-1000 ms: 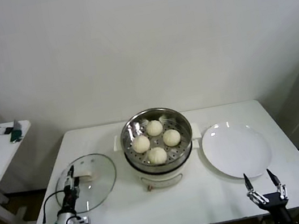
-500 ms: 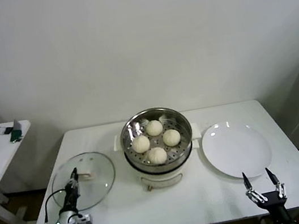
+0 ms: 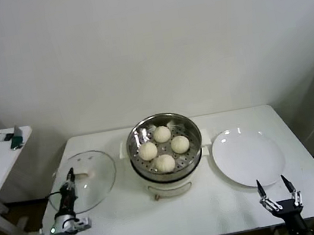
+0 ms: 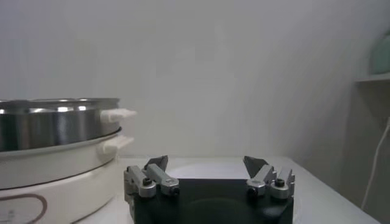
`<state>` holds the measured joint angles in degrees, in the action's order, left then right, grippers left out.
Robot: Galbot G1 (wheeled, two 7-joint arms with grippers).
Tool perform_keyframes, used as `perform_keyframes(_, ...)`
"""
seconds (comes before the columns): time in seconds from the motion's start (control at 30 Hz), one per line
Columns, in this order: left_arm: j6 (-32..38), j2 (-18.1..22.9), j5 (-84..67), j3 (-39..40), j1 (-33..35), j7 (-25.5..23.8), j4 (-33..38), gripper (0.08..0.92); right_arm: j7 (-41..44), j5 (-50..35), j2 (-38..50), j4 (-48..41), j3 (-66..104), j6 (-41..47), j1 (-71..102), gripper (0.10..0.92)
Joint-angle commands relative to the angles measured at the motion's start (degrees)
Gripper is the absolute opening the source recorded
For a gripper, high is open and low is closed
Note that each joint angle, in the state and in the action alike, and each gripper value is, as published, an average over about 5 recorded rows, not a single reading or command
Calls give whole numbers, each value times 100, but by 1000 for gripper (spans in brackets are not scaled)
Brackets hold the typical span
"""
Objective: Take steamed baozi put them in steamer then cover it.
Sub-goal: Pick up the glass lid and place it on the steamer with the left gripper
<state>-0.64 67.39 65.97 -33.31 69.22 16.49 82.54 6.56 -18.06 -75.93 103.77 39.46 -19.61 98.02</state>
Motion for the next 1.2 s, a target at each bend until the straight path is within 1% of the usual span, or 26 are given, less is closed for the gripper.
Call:
perform_keyframes(0.03, -1770, -1160, -1586, 75, 294, -1591, 2523, 142, -265, 382, 28, 24, -26, 359, -39, 823)
perform_keyframes(0.1, -2192, -1380, -1701, 178, 160, -1789, 2878, 142, -244, 402, 27, 25, -61, 344, -44, 823)
perform_keyframes(0.2, -2803, -1518, -1838, 567, -115, -1921, 3271, 142, -236, 430, 0, 24, -105, 320, -55, 823)
perform_keyframes(0.27, -3221, -1492, -1866, 985, -306, -1927, 3472, 142, -230, 440, -18, 16, -122, 285, -64, 823)
perform_keyframes(0.33, -3635, -1366, -1780, 1523, -506, -1930, 3642, 142, -214, 442, -30, 6, -130, 241, -76, 823)
perform_keyframes(0.43, -4127, -1057, -1434, 2367, -777, -2034, 3807, 142, -181, 425, -42, -7, -135, 169, -100, 823)
perform_keyframes(0.53, -4402, -733, -949, 2986, -1039, -2222, 3820, 142, -159, 419, -56, -52, -142, 80, -142, 823)
perform_keyframes(0.73, -4436, -149, 351, 3822, -1631, -2648, 3550, 142, -160, 417, -88, -226, -163, -60, -198, 823)
perform_keyframes(0.83, -4436, 253, 854, 4167, -1783, -2935, 3373, 142, -161, 402, -83, -299, -169, -112, -210, 823)
perform_keyframes(0.97, -4436, 983, 1361, 4471, -1859, -3149, 2986, 142, -161, 321, -43, -371, -155, -172, -218, 823)
perform_keyframes(1.03, -4436, 1344, 1536, 4569, -1898, -3179, 2713, 142, -160, 261, -19, -392, -137, -194, -213, 823)
perform_keyframes(1.1, -4436, 1617, 1640, 4625, -1940, -3158, 2439, 142, -158, 207, 4, -405, -120, -218, -200, 823)
perform_keyframes(1.2, -4436, 1891, 1684, 4649, -2002, -3073, 2079, 142, -157, 140, 36, -419, -102, -260, -172, 823)
